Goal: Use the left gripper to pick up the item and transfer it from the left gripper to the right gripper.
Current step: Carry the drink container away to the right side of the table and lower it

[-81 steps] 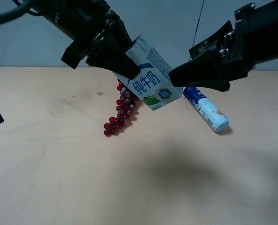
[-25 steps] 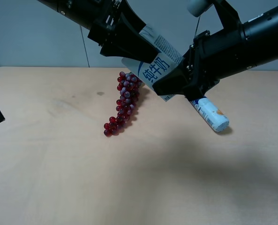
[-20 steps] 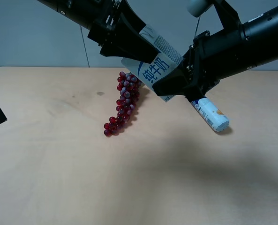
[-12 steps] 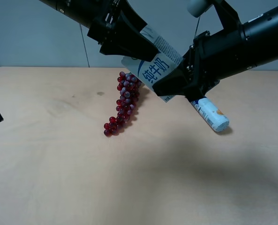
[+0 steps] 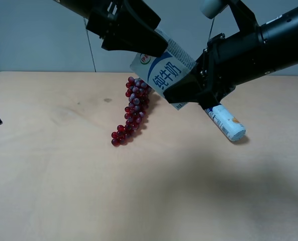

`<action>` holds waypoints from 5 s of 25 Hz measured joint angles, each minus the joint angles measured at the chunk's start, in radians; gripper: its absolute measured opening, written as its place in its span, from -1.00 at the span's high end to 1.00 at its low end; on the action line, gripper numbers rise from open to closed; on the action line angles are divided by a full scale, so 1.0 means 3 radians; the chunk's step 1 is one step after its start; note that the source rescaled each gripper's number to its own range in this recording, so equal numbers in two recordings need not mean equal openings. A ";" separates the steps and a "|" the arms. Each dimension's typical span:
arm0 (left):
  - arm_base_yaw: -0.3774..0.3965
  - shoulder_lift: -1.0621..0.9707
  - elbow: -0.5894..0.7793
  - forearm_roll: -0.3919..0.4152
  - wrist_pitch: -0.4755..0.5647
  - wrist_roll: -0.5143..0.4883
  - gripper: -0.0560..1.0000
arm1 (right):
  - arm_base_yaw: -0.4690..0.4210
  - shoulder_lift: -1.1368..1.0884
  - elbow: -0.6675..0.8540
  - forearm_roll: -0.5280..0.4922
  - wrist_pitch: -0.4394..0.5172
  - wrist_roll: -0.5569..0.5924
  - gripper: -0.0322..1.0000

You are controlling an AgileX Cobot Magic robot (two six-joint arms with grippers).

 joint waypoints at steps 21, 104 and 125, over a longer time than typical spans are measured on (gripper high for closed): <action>0.0000 -0.1029 0.0000 0.2317 0.0159 -0.2636 -0.95 | 0.0000 0.0000 0.0000 -0.0004 0.0049 0.0044 0.92; 0.1460 -0.5441 0.2906 0.3372 0.0399 -0.4664 -0.79 | 0.0000 0.0000 0.0000 -0.0602 -0.0614 0.1345 0.93; 0.1552 -0.5441 0.2906 0.3372 0.0379 -0.4664 -0.79 | 0.0000 0.0016 0.1116 -0.1423 -0.1711 0.2622 0.93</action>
